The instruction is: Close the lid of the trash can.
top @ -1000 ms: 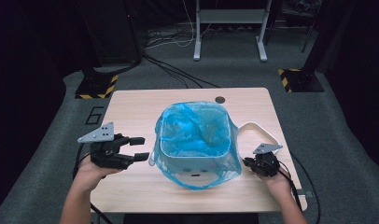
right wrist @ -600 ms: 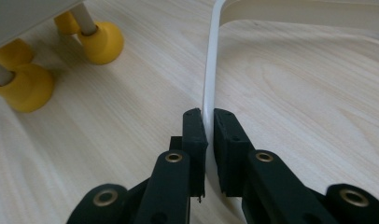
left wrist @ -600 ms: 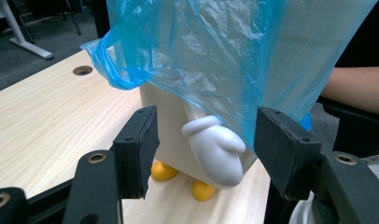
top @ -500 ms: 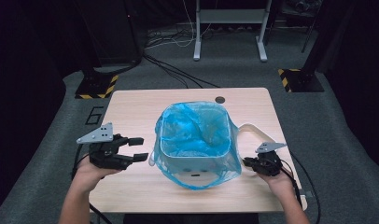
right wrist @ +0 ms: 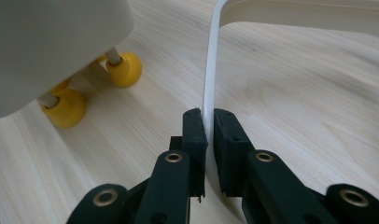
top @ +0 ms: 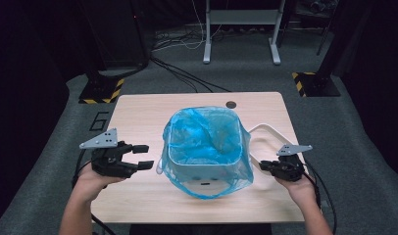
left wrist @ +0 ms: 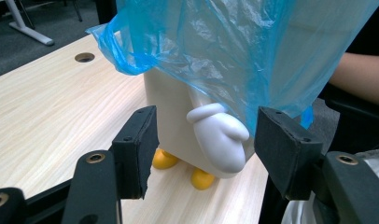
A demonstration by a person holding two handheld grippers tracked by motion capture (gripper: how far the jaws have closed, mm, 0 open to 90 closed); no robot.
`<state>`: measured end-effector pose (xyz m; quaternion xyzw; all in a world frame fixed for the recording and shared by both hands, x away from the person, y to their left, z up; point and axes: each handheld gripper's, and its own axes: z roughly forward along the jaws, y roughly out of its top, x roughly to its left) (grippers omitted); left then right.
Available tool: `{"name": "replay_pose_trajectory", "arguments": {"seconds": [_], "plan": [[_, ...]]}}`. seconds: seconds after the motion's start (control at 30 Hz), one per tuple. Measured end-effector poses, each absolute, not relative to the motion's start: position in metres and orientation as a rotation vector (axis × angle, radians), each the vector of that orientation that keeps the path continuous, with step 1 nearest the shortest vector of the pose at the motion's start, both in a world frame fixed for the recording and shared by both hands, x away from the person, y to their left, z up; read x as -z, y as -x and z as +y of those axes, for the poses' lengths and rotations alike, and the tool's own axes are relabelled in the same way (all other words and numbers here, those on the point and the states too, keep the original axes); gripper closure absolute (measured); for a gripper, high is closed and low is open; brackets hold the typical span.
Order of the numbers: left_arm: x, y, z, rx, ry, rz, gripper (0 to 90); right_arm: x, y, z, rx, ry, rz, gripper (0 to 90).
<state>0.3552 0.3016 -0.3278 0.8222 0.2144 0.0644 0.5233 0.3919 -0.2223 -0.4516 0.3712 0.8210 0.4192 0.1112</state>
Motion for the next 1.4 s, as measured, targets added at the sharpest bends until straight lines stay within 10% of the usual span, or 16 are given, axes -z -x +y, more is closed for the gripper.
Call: {"name": "replay_pose_trajectory", "arguments": {"seconds": [1.4], "plan": [[0.314, -0.356, 0.282, -0.127, -2.073, 0.456, 39.8, 0.297, -0.362, -0.222, -1.21, -0.814, 2.481, 83.2]]}}
